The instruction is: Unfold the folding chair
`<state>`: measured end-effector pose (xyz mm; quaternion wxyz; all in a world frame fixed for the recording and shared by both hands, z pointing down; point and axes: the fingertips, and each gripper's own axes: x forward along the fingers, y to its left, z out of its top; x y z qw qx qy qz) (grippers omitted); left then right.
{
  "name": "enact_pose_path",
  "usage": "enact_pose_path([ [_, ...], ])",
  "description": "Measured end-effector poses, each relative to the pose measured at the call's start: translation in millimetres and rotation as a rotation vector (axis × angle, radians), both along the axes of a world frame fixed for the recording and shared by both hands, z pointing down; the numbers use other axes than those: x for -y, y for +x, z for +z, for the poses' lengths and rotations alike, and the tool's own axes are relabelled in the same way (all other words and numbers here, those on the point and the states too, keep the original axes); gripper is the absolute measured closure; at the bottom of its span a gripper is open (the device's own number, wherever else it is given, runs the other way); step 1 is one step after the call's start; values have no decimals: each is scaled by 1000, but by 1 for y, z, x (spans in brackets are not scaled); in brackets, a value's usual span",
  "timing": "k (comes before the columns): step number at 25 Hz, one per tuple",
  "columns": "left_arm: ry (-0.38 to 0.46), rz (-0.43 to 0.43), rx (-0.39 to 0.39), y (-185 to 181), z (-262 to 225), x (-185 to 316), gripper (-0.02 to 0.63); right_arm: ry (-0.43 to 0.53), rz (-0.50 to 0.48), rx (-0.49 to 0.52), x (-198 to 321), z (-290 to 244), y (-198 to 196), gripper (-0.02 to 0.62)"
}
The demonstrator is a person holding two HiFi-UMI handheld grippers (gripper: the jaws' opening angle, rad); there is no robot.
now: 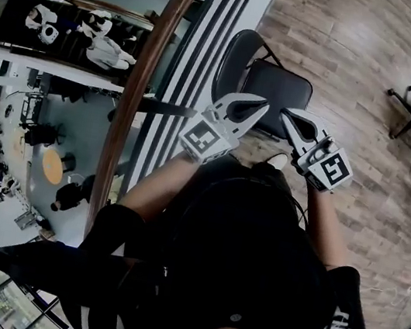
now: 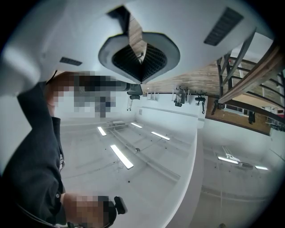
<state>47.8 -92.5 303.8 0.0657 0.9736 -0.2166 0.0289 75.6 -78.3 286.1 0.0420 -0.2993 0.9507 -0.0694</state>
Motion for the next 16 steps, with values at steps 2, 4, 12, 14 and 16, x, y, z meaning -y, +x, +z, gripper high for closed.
enact_pose_path([
  [2,7,-8,4,-1,1,0,603,-4,1,0,0,3,0,589],
  [4,8,-12,10,-4,0,-1,603,-6,2,-4,0,3,-2,589],
  [12,5,-11,26,-9,2,-4,603,-16,0,-16,-1,10,-4,589],
  [14,3,-4,29,-12,3,-7,603,-17,-2,-16,-2,9,-6,589],
  [16,4,4,29,-14,4,-9,603,-17,-4,-17,-3,7,-9,589],
])
